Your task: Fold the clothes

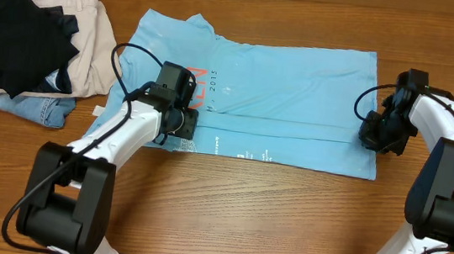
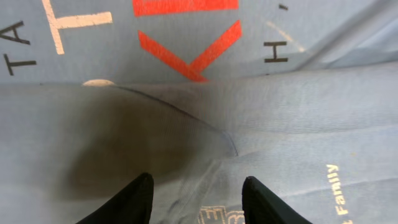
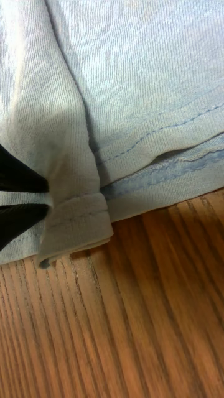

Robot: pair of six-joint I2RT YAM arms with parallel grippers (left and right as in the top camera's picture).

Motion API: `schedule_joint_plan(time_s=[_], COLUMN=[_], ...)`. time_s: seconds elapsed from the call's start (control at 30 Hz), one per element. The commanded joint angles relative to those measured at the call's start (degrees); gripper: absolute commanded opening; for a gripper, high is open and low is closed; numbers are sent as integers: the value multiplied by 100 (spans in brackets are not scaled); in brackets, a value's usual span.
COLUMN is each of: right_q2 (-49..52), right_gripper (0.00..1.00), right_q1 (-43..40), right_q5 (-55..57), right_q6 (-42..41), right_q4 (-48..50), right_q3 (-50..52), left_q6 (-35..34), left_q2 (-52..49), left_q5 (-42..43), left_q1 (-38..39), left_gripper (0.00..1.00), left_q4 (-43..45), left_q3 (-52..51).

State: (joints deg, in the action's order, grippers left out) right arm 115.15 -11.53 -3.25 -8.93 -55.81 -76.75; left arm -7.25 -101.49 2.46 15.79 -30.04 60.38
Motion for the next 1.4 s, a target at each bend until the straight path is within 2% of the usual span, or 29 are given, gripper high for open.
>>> schedule_joint_plan(time_s=[0.0, 0.23, 0.3, 0.33, 0.6, 0.9, 1.17, 1.37], right_q2=[168, 168, 168, 168, 168, 168, 166, 164], right_gripper=[11, 11, 11, 11, 11, 12, 18, 20], right_q1=[28, 28, 28, 26, 28, 26, 26, 28], right_q5=[-74, -74, -74, -74, -74, -74, -85, -208], right_q6=[42, 42, 42, 42, 42, 42, 15, 17], right_q4=[39, 42, 42, 42, 42, 42, 90, 120], right_q3=[-2, -2, -2, -2, -2, -2, -17, -245], left_q6=[173, 173, 173, 170, 146, 4, -101, -601], left_q2=[-317, -409, -409, -409, -409, -407, -409, -409], left_q5=[-264, -269, -271, -269, -291, -400, -518, -1056], left_q1=[37, 37, 37, 37, 37, 33, 31, 26], left_gripper=[47, 42, 34, 27, 4, 4, 4, 4], left_q4=[7, 55, 94, 127, 223, 254, 634, 730], left_q3=[85, 87, 87, 87, 151, 522, 608, 608])
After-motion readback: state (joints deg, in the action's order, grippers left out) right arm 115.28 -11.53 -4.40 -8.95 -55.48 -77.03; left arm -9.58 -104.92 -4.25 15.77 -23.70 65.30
